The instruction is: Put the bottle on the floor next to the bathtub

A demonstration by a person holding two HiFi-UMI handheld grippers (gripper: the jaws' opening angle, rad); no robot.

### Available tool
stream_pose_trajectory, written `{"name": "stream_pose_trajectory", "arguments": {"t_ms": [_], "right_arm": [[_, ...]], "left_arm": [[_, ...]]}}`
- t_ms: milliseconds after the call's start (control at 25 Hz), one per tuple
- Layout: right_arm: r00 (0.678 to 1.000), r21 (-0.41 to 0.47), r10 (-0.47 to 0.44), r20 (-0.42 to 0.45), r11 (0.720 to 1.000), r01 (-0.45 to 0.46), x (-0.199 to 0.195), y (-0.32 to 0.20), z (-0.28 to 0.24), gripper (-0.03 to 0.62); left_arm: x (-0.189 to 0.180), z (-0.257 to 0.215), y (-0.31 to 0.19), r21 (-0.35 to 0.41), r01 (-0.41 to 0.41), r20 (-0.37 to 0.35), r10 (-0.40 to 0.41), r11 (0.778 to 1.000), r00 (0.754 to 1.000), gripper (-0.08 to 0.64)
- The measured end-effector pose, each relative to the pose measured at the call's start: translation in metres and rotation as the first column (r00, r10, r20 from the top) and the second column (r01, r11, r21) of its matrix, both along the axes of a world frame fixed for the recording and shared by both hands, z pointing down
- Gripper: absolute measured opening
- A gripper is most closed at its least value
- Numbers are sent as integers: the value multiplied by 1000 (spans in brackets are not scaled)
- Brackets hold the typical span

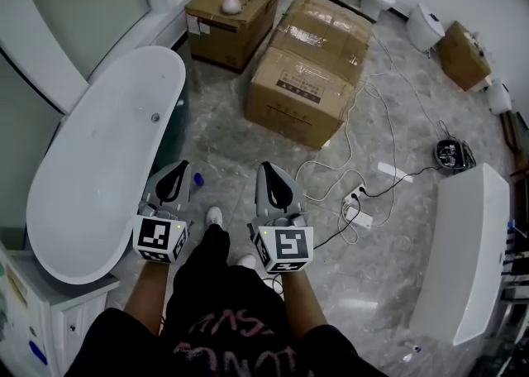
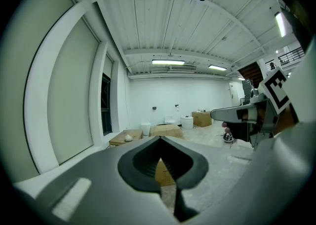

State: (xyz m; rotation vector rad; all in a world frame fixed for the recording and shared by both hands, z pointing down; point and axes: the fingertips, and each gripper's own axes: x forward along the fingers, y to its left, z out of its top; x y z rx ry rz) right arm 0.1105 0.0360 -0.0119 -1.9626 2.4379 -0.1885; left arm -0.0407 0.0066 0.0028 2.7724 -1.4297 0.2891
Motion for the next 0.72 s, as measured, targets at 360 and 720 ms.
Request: {"name": "stream_pose_trajectory", "arguments": {"t_ms": [360,720], "right_arm": [[1000,0,-13,-10,1000,13,-5,2,-2,12],[1000,0,-14,-14,1000,14,-8,7,-3,12]], "left_arm": [[-5,-5,2,0,9,-5,-9,1000,1000,2],[-8,-5,8,4,14,-8,-14,1000,1000,2]]}}
